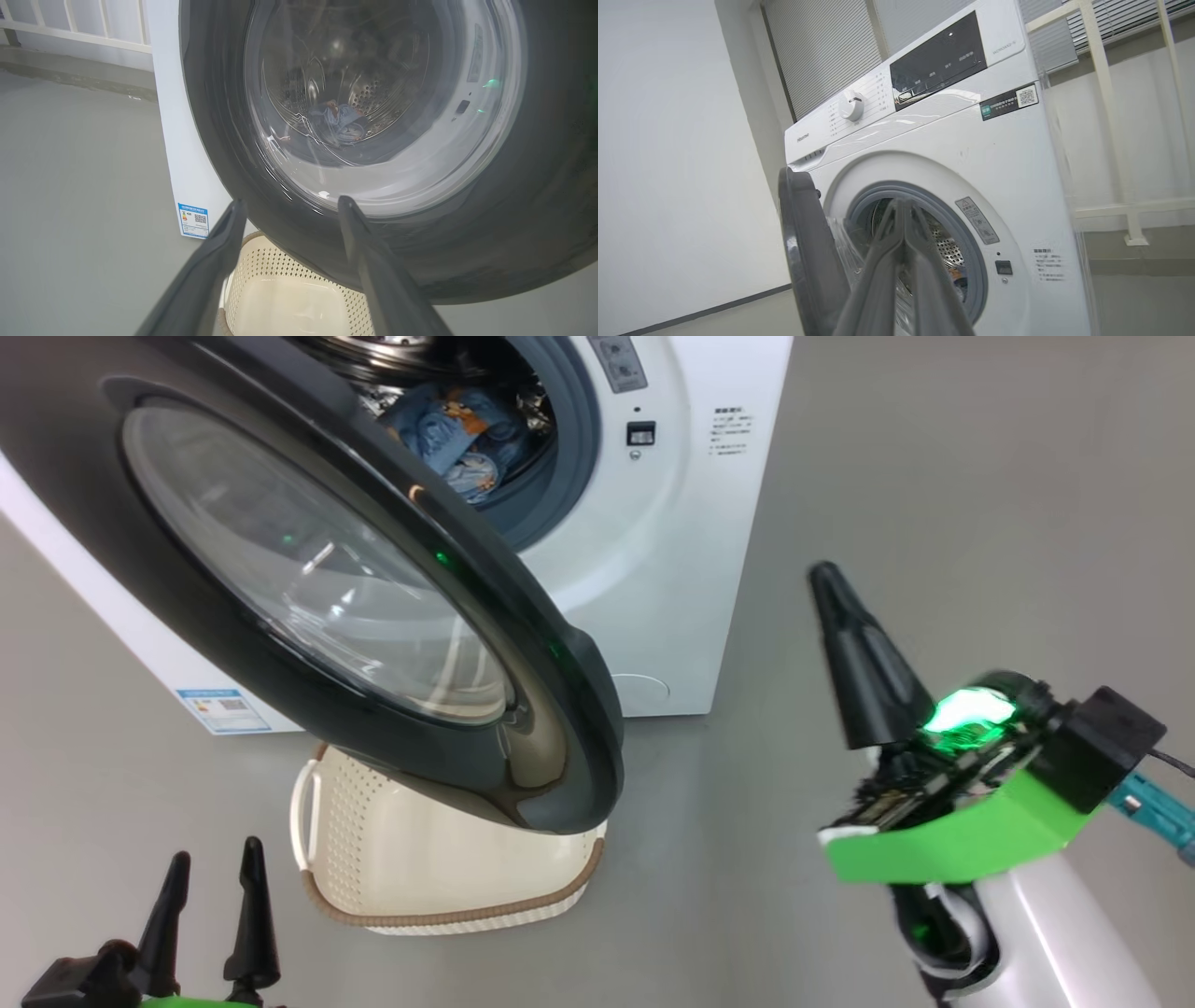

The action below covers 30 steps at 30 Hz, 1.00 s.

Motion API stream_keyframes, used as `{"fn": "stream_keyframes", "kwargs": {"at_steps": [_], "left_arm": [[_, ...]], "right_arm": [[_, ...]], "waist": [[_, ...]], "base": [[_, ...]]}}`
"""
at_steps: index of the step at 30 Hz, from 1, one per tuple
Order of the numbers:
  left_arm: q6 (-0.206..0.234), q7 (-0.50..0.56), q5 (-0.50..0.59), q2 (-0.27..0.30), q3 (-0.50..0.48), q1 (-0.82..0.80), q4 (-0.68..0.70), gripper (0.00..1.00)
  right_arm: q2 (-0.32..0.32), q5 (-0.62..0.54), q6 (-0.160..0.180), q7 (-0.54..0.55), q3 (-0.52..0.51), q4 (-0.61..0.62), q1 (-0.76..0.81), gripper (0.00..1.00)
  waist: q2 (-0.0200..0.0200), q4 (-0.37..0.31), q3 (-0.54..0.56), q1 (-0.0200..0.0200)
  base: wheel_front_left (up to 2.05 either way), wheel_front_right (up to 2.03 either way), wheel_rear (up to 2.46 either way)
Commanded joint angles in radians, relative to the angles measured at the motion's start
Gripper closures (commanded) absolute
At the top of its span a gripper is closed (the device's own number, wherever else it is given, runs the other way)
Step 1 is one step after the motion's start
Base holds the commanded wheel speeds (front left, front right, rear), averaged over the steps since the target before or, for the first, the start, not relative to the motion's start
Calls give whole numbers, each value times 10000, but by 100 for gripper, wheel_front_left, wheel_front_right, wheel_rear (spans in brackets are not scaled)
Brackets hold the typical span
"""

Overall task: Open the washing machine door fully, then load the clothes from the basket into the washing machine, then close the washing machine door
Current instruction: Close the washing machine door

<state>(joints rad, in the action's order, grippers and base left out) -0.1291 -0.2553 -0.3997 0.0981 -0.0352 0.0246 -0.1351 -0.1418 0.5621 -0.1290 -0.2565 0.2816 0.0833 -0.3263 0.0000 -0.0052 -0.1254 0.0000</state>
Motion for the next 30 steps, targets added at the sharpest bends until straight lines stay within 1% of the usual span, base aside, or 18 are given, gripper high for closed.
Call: {"fn": "stream_keyframes", "kwargs": {"at_steps": [1, 6, 7, 12, 20, 30], "left_arm": [[-15, -64, 129, 63, -362, -44, 343, 0], [-15, -64, 153, -71, -344, 76, 472, 0], [-15, -64, 153, -71, -344, 76, 472, 0], [-15, -64, 168, -195, -368, 157, 569, 0], [-15, -64, 156, -302, -326, 144, 587, 0], [-15, -65, 119, -368, -201, -51, 551, 0]], "right_arm": [[85, 78, -17, -53, 632, 682, -346, 100], [90, 141, -17, -53, 1696, 1401, -505, 100], [90, 141, -17, -53, 1696, 1401, -505, 100], [0, 252, -17, -53, 2773, 1406, -538, 100], [-197, 598, -17, -53, 3970, 287, -622, 100], [-430, 946, -17, -53, 4672, -1586, -665, 100]], "waist": [[0, 134, 82, 0], [0, 324, 145, 0], [0, 324, 145, 0], [0, 498, 178, 0], [0, 813, 99, 0], [0, 1148, -220, 0]], "base": [[0, 0, 0], [0, 0, 0], [0, 0, 0], [0, 0, 0], [0, 0, 0], [0, 0, 0]]}}
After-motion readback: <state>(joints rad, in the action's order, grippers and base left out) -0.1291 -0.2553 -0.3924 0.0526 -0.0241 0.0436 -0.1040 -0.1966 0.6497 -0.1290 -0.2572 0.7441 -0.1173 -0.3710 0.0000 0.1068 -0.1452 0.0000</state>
